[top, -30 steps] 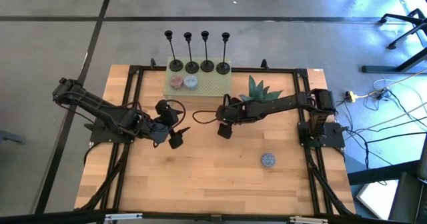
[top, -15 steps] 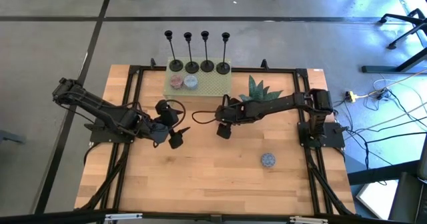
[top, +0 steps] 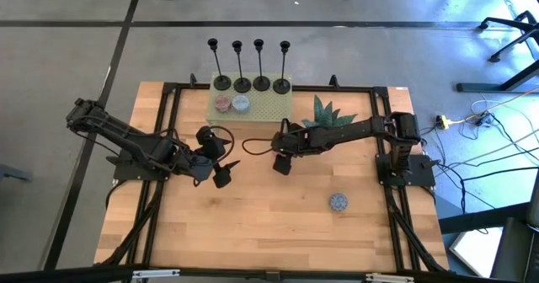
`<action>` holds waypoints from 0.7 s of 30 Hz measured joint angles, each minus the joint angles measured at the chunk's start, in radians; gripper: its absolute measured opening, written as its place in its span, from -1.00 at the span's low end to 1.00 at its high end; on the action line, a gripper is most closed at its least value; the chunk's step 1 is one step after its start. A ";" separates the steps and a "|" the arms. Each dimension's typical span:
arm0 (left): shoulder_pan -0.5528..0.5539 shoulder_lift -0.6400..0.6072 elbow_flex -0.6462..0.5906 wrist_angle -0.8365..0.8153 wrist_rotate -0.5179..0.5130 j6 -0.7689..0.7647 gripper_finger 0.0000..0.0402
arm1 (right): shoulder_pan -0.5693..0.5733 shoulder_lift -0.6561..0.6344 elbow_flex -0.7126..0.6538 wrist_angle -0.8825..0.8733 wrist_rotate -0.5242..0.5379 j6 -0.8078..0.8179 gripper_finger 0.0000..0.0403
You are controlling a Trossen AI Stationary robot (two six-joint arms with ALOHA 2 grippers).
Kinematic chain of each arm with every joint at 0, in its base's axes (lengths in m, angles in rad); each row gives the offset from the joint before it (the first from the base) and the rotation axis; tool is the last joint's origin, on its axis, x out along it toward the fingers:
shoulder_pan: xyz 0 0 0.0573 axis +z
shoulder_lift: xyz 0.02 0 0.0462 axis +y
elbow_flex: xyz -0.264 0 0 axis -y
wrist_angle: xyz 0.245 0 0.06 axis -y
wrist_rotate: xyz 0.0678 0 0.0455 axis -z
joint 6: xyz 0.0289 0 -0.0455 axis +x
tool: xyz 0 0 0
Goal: Pick & Place candle stick holders
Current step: Put the red scented candle on the shelf
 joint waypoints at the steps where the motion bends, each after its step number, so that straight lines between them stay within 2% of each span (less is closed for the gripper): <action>1: 0.000 0.000 0.000 0.000 0.000 0.000 0.67 | 0.000 0.000 0.000 0.003 -0.001 0.000 0.32; 10: 0.000 0.000 0.000 0.000 0.000 0.000 0.67 | 0.003 -0.005 0.004 0.004 -0.008 0.000 0.14; 21: 0.000 0.000 0.000 0.000 0.000 0.000 0.67 | 0.043 -0.003 0.098 -0.108 -0.019 -0.046 0.05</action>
